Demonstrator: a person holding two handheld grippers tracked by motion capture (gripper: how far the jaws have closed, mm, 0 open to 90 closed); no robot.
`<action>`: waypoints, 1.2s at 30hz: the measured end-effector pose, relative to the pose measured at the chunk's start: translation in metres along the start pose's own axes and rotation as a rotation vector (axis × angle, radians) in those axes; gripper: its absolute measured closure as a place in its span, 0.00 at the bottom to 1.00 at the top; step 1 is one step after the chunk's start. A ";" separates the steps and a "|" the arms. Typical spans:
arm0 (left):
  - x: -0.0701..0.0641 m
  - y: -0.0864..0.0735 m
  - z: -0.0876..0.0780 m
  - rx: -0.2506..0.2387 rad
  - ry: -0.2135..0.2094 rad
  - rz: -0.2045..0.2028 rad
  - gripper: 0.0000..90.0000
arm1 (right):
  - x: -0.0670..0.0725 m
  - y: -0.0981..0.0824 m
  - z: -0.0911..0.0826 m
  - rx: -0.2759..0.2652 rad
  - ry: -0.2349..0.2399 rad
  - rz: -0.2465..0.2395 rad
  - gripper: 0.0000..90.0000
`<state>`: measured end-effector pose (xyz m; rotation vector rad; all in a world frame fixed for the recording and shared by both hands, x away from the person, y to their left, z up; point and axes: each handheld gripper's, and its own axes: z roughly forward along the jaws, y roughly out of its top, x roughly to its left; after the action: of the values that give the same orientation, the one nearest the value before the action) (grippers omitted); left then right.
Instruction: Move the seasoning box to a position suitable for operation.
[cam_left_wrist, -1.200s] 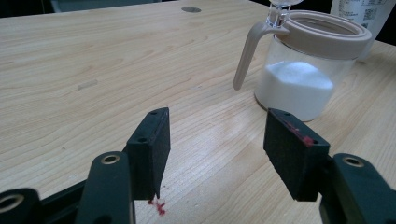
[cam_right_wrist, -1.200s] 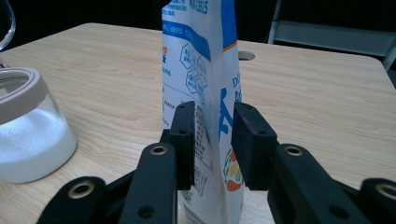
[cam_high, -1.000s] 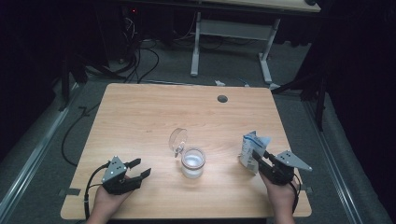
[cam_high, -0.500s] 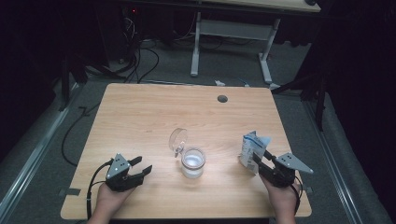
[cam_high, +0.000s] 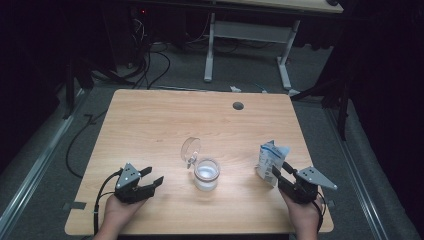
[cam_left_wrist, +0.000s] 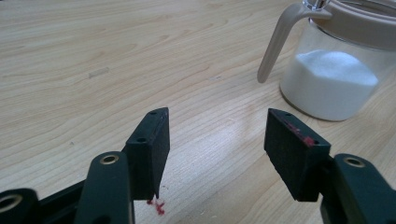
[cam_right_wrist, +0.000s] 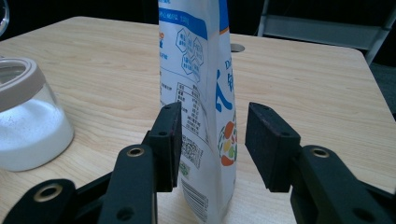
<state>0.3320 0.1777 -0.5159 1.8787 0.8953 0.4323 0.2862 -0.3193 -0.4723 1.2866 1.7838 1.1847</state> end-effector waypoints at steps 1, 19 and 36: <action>0.000 0.000 0.000 -0.003 -0.001 -0.004 0.45 | 0.000 0.000 0.000 0.002 0.001 0.000 0.62; -0.003 0.001 0.001 -0.029 -0.013 -0.006 0.47 | 0.016 -0.011 -0.021 0.011 -0.005 -0.016 0.68; -0.003 0.003 0.002 -0.023 -0.010 -0.041 0.49 | 0.044 -0.009 -0.004 0.042 0.083 -0.080 0.74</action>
<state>0.3327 0.1730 -0.5139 1.8366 0.9167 0.4064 0.2651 -0.2803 -0.4784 1.1937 1.9106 1.1773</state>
